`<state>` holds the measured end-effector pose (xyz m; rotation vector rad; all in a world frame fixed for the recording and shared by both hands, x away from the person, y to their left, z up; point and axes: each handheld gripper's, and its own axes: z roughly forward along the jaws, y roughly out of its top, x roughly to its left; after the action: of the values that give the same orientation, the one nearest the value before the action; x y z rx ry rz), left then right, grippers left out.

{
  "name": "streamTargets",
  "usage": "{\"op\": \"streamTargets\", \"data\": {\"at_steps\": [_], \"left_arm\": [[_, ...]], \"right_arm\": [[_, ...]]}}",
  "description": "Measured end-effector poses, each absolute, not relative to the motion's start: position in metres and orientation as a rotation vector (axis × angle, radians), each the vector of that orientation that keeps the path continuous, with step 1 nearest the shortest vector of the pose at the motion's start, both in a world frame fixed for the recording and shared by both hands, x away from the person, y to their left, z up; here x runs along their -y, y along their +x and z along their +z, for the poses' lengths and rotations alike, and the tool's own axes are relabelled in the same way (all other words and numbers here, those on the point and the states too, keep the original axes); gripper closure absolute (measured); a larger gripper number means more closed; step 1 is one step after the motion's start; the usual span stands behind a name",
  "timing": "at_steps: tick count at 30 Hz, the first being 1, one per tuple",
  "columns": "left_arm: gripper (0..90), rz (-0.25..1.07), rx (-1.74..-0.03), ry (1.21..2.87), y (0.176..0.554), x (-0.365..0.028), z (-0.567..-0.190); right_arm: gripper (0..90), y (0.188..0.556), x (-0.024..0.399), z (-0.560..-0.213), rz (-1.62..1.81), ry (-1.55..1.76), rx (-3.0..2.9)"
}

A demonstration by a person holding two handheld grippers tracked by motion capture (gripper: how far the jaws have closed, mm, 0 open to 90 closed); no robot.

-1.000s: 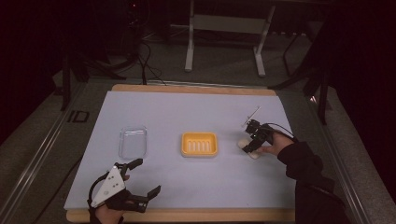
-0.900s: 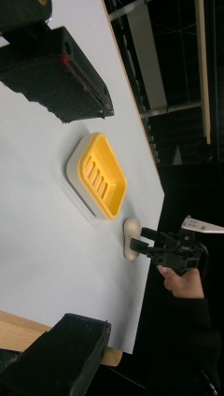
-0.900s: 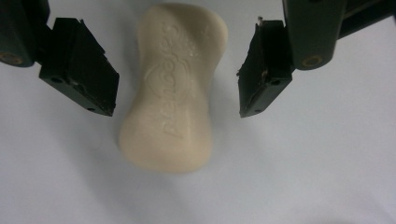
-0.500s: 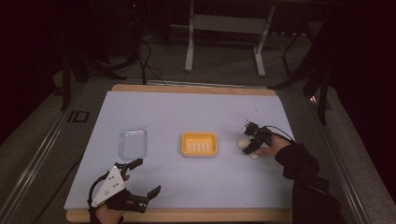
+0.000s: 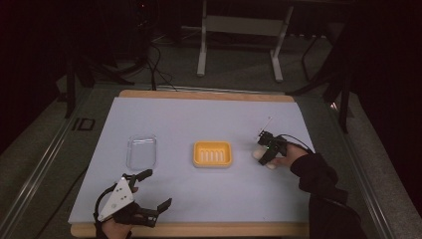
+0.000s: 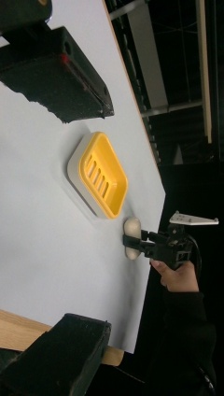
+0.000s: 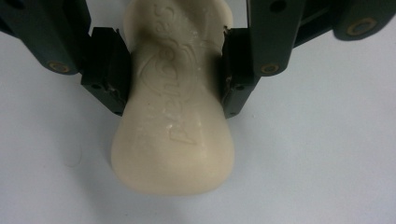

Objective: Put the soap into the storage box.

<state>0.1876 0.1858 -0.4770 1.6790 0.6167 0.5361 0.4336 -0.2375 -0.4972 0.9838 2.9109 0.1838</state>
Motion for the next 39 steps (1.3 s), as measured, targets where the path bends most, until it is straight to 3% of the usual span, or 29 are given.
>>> {"op": "streamTargets", "data": {"at_steps": [39], "left_arm": [[1.1,0.533,-0.624,1.675,0.188,-0.186,-0.477]], "right_arm": [[50.2,0.420,0.227,-0.450,0.212,0.545,-3.035]]}}
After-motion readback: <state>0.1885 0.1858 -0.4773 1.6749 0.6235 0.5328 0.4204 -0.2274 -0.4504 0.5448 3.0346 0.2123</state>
